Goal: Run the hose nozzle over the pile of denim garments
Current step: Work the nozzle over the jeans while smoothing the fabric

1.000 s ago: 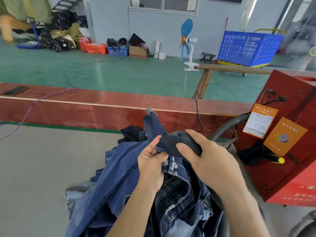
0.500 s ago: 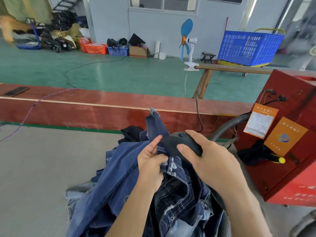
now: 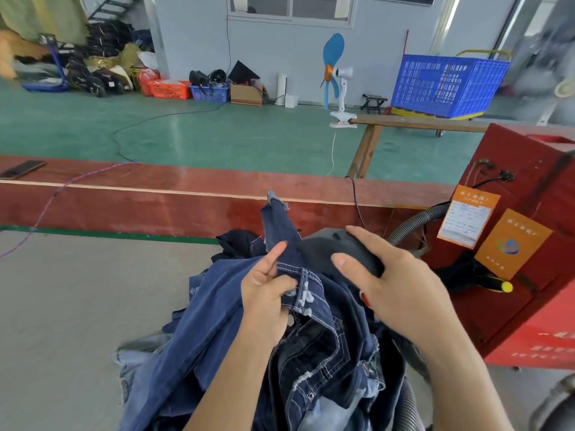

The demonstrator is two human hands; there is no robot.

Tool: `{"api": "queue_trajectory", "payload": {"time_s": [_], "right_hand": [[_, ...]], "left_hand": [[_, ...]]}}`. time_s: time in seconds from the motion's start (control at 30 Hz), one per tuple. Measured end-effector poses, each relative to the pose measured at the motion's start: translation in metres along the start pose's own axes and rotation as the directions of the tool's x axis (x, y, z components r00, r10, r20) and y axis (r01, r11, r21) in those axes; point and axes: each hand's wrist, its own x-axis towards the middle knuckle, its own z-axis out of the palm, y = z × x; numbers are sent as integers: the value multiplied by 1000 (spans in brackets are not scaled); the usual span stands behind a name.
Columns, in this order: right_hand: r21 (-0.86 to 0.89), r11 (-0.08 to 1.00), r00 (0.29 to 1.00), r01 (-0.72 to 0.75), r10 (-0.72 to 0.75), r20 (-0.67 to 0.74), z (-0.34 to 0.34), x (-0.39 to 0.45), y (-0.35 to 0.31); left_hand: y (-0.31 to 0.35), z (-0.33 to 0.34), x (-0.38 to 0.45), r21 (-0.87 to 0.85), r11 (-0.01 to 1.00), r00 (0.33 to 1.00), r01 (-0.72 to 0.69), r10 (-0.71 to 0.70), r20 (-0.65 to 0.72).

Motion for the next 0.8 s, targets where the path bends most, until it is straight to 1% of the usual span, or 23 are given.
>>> {"api": "queue_trajectory", "payload": {"time_s": [0.07,0.17,0.2,0.3,0.43,0.57,0.6,0.67,0.7,0.73,0.8], "right_hand": [[-73,997,1000,8,-6,23,4,1,-3],[-68,997,996,35,-29,85,7,0,-6],[-76,996,996,49,-44,78,9,-1,-7],[-120,991,998,61,-62,-7,15,-1,-11],[-121,990,997,67,-62,40,14,-3,-13],[-149,986,997,75,-78,-18,18,-4,-17],[-138,987,997,80,-81,-2,17,-3,-16],[-22,998,997,59,-58,43,12,-2,-11],[57,998,999,27,-29,30,8,-1,-8],[113,994,1000,-7,10,-21,5,1,-4],[124,991,979,-53,76,-187,-1,4,5]], "left_hand": [[1,1,0,-11,1000,1000,3,-3,-7],[2,-1,2,2,1000,1000,-2,2,-26],[2,-1,2,8,1000,1000,-1,1,-21],[-3,3,-1,41,999,1000,6,-5,-9],[1,0,2,1,1000,1000,6,-6,-24],[0,2,-1,16,1000,1000,15,-15,12],[0,3,-2,20,1000,999,16,-16,29],[4,0,0,7,1000,999,22,-22,35],[7,-4,1,-11,1000,999,27,-27,25],[10,-8,3,-39,999,999,29,-29,15],[17,-16,8,-113,993,999,38,-37,5]]}}
